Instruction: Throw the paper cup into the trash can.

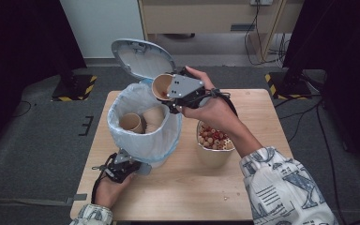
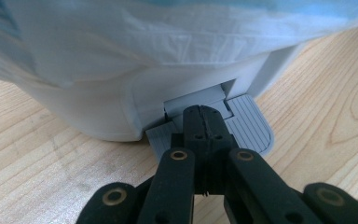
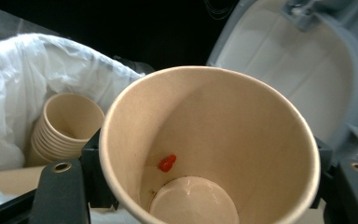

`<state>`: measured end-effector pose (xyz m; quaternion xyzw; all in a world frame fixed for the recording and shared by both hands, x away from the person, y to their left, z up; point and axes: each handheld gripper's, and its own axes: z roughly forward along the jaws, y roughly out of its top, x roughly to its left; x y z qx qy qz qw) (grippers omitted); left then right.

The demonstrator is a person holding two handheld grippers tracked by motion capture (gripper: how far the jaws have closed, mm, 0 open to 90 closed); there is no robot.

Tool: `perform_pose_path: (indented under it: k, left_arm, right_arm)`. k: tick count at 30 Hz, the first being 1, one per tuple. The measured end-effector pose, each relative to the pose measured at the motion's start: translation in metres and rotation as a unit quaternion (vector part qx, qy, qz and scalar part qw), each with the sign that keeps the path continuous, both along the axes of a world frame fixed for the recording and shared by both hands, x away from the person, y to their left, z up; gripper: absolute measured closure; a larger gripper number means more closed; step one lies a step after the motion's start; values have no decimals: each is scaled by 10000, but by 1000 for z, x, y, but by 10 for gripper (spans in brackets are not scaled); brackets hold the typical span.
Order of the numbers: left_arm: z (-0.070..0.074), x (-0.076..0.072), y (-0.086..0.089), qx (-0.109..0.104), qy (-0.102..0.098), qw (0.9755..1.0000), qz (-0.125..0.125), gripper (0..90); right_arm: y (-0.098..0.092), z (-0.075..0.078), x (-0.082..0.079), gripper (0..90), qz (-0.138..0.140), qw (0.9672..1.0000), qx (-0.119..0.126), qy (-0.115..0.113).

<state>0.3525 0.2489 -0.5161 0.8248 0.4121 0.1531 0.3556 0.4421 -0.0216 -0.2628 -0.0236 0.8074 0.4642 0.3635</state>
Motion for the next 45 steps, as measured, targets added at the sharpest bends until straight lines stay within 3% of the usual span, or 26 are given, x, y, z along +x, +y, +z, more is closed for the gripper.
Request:
perform_pose_path:
  k: [15, 21, 26, 32, 33, 39, 42, 44, 45]
  left_arm:
    - [0, 0, 0, 2, 0, 10000, 3, 900]
    - [0, 0, 0, 6, 1, 10000, -6, 900]
    - [0, 0, 0, 21, -6, 10000, -8, 900]
    - [0, 0, 0, 19, -3, 10000, -5, 900]
    - [0, 0, 0, 21, -5, 10000, -6, 900]
    - [0, 0, 0, 17, -4, 10000, -7, 900]
    - [0, 0, 0, 23, -5, 10000, -11, 900]
    - [0, 0, 0, 15, -4, 10000, -9, 900]
    - [0, 0, 0, 15, -4, 10000, -9, 900]
  right_arm:
    - [35, -13, 3, 284, 235, 9983, 201, 494]
    - [51, -20, 1, 282, 346, 9977, 111, 571]
    - [56, -24, 2, 279, 315, 9972, 117, 665]
    - [59, -27, 4, 275, 202, 9951, 320, 914]
    - [59, -27, 5, 273, 128, 9936, 396, 1048]
    - [61, -29, 8, 271, 50, 9901, 518, 1304]
    - [65, -30, 10, 243, -189, 9836, 631, 1680]
    - [66, -30, 13, 172, -331, 9731, 832, 2125]
    - [66, -30, 13, 172, -331, 9731, 832, 2125]
